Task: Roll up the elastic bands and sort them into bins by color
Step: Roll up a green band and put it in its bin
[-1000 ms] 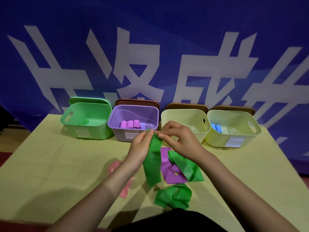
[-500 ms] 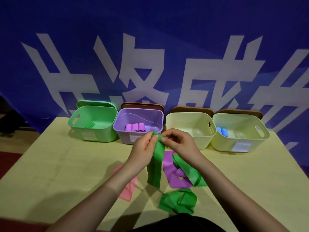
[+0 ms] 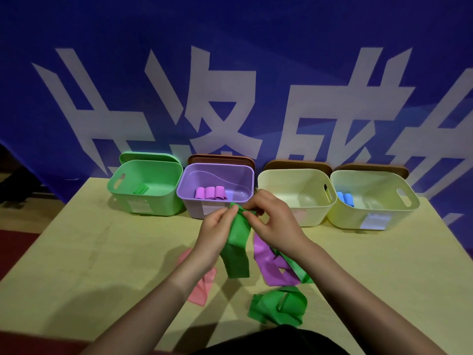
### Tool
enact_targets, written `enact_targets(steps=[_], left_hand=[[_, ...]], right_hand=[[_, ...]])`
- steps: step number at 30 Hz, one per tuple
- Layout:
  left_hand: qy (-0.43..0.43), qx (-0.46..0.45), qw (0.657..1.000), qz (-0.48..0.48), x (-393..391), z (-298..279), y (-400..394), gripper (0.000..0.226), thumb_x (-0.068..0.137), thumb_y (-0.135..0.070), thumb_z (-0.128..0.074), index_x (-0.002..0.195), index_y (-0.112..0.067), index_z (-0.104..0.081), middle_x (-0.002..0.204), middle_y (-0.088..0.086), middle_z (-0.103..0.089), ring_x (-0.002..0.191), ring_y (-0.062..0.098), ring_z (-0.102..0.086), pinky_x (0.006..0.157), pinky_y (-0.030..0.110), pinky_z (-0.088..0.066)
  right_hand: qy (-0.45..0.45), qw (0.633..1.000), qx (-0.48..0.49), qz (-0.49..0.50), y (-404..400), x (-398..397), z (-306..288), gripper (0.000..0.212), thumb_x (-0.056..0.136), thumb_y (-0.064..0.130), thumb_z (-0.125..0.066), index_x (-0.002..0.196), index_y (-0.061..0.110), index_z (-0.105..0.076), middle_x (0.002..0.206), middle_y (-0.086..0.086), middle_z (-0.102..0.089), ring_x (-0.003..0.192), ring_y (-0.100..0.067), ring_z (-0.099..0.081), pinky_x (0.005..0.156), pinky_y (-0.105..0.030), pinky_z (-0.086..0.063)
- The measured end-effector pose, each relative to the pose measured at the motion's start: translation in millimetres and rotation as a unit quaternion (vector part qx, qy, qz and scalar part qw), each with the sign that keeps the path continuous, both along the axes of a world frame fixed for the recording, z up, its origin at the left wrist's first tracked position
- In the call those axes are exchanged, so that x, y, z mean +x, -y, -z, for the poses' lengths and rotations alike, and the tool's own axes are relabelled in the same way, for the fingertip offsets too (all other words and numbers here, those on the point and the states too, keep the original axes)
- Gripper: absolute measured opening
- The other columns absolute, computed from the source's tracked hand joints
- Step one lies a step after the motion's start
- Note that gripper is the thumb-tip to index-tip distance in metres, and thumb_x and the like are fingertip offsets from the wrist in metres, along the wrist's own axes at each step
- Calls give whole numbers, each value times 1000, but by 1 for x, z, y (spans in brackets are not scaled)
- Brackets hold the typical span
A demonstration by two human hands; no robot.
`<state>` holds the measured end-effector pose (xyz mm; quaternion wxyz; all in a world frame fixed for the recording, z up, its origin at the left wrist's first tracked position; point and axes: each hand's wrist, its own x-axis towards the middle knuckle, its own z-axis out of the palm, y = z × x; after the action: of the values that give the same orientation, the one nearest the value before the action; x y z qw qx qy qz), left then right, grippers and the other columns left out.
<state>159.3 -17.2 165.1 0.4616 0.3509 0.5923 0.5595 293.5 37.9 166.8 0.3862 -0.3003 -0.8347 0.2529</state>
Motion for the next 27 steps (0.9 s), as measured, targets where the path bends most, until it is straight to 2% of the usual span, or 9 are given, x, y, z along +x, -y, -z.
enact_targets(steps=[4, 9, 12, 15, 18, 20, 22, 24, 27], left_hand=[[17, 5, 1000, -24, 1, -1, -1, 24, 96, -19, -53, 77, -20, -68, 75, -3, -66, 74, 8, -60, 67, 16, -47], [-10, 17, 1000, 2, -2, 0, 0, 25, 97, -22, -51, 80, -24, -70, 84, -4, -69, 84, 9, -62, 78, 21, -48], [-29, 24, 999, 20, -7, -1, -2, 23, 98, -18, -49, 88, -23, -69, 90, 0, -71, 89, 13, -62, 83, 27, -47], [-94, 55, 993, 49, -12, -2, -4, 21, 99, -20, -49, 96, -10, -67, 99, 20, -67, 90, 20, -60, 85, 38, -47], [-157, 79, 982, 69, -12, -5, -5, 43, 91, -38, -50, 99, 3, -61, 96, 27, -63, 86, 35, -59, 80, 48, -47], [-176, 85, 978, 78, -11, -6, -6, 41, 94, -33, -49, 98, 7, -58, 93, 29, -61, 80, 34, -56, 73, 42, -46], [-165, 78, 980, 83, -11, -6, -8, 29, 99, -18, -47, 98, 8, -57, 91, 28, -60, 79, 24, -54, 71, 33, -42], [-128, 61, 987, 76, -9, -5, -10, 22, 99, -13, -46, 96, 5, -59, 87, 19, -60, 82, 21, -53, 75, 34, -41], [-42, 33, 997, 56, -2, -8, -10, 20, 98, -13, -48, 89, -15, -66, 86, 5, -64, 84, 16, -58, 78, 35, -46]], right_hand=[[25, 999, 33, -19, -5, 1, 1, 10, 85, 12, -62, 90, 6, -67, 88, -6, -60, 77, -21, -57, 67, -42, -49], [5, 998, 62, -13, -4, 1, 2, 13, 86, 14, -65, 94, 6, -72, 89, -5, -63, 82, -18, -60, 72, -35, -50], [-36, 999, -14, -1, -3, 3, 5, 19, 91, 19, -60, 101, 10, -74, 93, -3, -64, 86, -13, -60, 75, -28, -50], [-70, 987, -143, 19, 1, 2, 9, 23, 94, 20, -57, 113, 15, -70, 95, 5, -64, 87, -8, -60, 78, -22, -49], [-94, 966, -238, 44, 0, 0, 10, 22, 93, 14, -61, 113, 12, -70, 96, 1, -70, 87, -14, -64, 83, -34, -53], [-110, 961, -249, 52, -2, 1, 8, 16, 90, 10, -64, 104, 8, -72, 93, -5, -71, 86, -21, -65, 84, -39, -54], [-126, 958, -254, 53, -3, 1, 5, 10, 87, 5, -66, 96, 5, -71, 88, -8, -69, 79, -19, -62, 80, -36, -52], [-135, 957, -252, 51, -5, 1, 2, 7, 86, 2, -66, 92, 5, -69, 85, -8, -68, 76, -14, -59, 76, -31, -50], [-144, 959, -237, 53, -5, 3, 0, 6, 86, 1, -66, 90, 5, -68, 83, -6, -68, 76, -14, -59, 74, -29, -49]])
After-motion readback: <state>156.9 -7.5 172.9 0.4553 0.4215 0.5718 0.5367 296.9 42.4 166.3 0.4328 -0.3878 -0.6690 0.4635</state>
